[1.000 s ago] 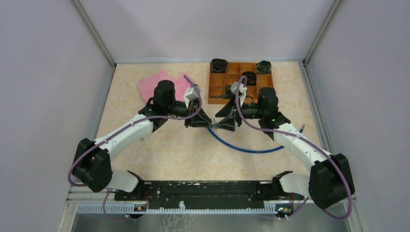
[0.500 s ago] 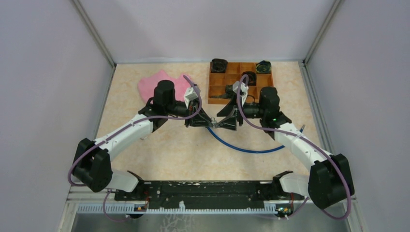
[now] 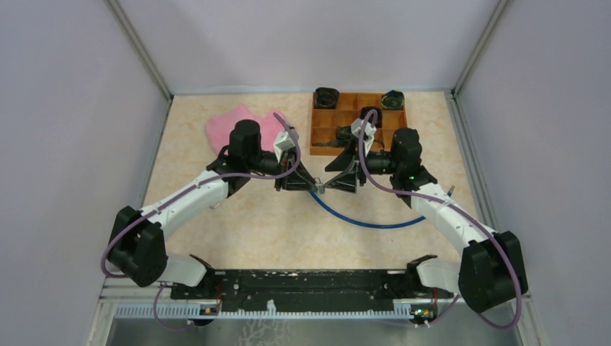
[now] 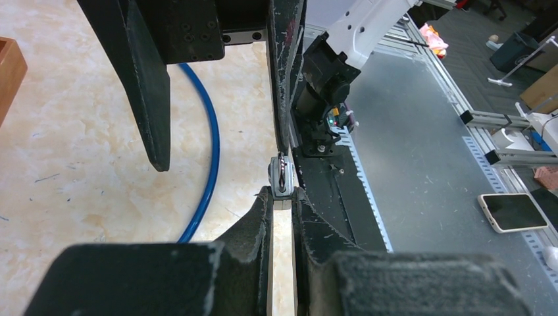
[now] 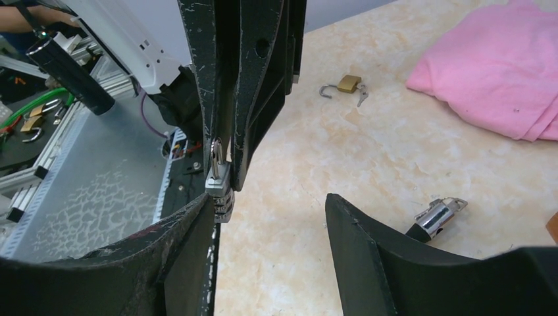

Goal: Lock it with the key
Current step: Lock the lock.

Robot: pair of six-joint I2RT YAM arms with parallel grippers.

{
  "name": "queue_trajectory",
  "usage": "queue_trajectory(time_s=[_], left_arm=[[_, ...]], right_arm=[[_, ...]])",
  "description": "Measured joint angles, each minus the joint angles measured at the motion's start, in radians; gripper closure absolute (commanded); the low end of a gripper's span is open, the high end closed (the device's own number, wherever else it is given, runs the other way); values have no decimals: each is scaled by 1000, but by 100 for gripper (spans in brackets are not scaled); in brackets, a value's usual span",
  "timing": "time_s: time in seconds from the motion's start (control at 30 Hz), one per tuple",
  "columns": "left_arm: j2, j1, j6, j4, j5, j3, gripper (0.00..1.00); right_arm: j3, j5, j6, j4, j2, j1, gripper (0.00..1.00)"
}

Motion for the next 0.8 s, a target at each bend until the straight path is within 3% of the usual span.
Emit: queue_trajectory(time_s=[0.8], left_arm=[[-2, 0, -23, 34, 75, -28, 100]], right_arm=[[0, 15, -37, -49, -12, -14, 37]])
